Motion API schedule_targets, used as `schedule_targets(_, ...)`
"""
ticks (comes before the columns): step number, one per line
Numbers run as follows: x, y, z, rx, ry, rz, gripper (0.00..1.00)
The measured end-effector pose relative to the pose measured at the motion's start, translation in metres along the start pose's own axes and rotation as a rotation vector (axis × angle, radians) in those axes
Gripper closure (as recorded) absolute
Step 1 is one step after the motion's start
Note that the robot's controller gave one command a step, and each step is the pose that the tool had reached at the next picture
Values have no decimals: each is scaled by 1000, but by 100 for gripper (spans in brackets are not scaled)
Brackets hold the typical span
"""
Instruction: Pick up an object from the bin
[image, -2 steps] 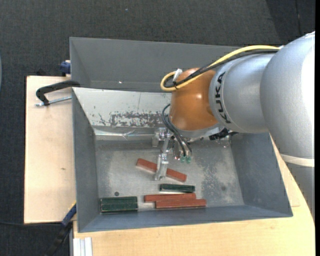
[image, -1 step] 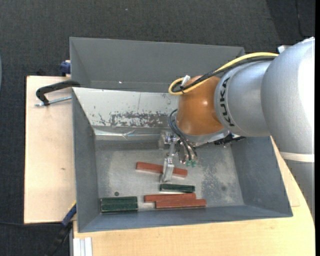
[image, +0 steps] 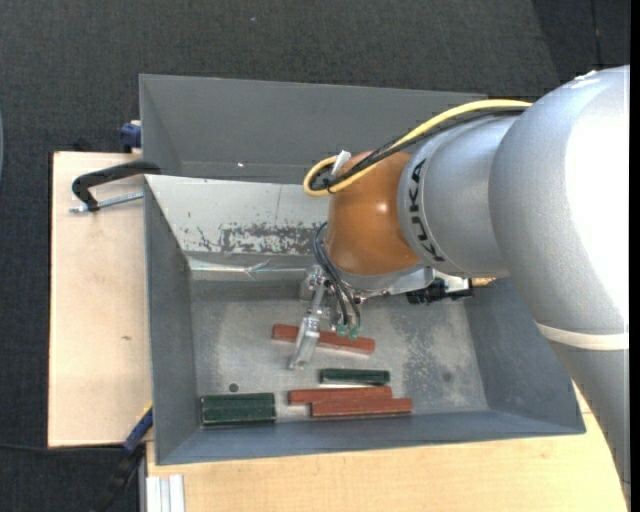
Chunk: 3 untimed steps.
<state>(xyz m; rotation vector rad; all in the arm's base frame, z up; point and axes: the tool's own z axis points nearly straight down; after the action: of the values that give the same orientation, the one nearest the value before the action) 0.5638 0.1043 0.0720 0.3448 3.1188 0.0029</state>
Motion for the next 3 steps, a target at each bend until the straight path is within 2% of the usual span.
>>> schedule_targets(1,25,7,1,1,7,25,0)
schedule_targets(2,-1,1,-1,-1,0,0,100)
schedule_targets(3,-1,1,-1,-1,0,0,100)
